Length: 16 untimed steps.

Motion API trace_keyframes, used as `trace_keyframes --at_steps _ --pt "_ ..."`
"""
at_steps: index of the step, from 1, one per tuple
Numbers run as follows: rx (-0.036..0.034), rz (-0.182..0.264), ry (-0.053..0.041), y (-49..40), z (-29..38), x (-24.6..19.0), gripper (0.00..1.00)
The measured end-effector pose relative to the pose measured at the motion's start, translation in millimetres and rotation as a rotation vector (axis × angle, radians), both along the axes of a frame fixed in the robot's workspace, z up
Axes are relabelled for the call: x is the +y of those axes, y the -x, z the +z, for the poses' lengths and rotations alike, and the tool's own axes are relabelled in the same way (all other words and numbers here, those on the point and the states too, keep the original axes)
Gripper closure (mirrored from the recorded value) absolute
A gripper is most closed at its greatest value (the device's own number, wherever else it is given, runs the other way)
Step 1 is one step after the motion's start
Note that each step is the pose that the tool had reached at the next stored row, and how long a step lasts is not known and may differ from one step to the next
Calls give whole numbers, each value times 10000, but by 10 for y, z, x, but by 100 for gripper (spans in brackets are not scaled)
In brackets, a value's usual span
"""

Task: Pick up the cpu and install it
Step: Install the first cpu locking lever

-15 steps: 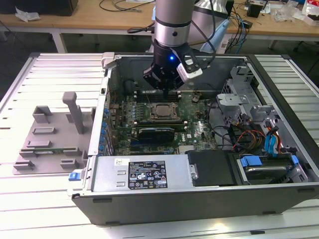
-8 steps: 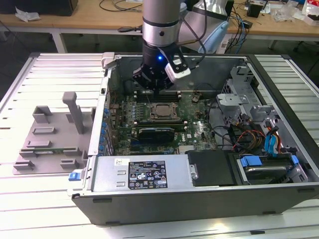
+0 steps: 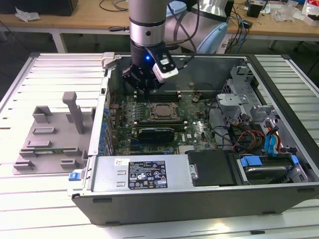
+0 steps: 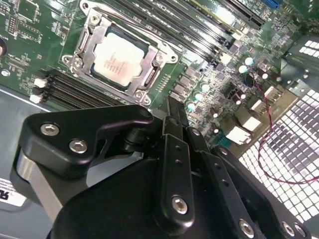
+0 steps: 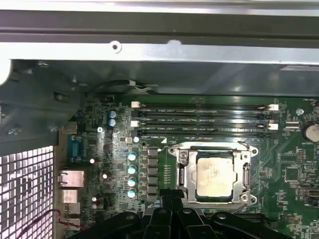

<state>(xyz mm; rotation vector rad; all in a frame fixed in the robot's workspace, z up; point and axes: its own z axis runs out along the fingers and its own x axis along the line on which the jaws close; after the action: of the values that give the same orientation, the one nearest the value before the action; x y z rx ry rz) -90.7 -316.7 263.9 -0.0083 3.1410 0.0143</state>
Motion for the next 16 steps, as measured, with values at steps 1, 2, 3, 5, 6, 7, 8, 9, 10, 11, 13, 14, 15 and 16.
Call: trace_keyframes --at_steps 1,2,3,5,6,7,8,9,10,11,13,14,15,16 --pt "0 1 0 25 0 0 89" --pt "-1 0 -1 49 -1 0 89" --pt "-1 0 -1 67 -1 0 89" --pt "0 1 -2 107 -1 0 89" --pt "-1 0 -13 126 -1 0 89" --pt "0 0 -41 140 -1 0 89" --pt "-2 0 -123 159 -2 0 89" --pt "-1 0 -253 178 -2 0 89" --pt "-1 1 -340 188 -2 1 89" --pt "-1 1 -341 189 -2 1 89" --pt "-4 0 -542 190 -2 0 89" --pt "-9 0 -795 190 -2 0 89" --pt "-12 0 -1004 191 -3 0 89" --pt "-15 1 -1209 192 -3 0 89"
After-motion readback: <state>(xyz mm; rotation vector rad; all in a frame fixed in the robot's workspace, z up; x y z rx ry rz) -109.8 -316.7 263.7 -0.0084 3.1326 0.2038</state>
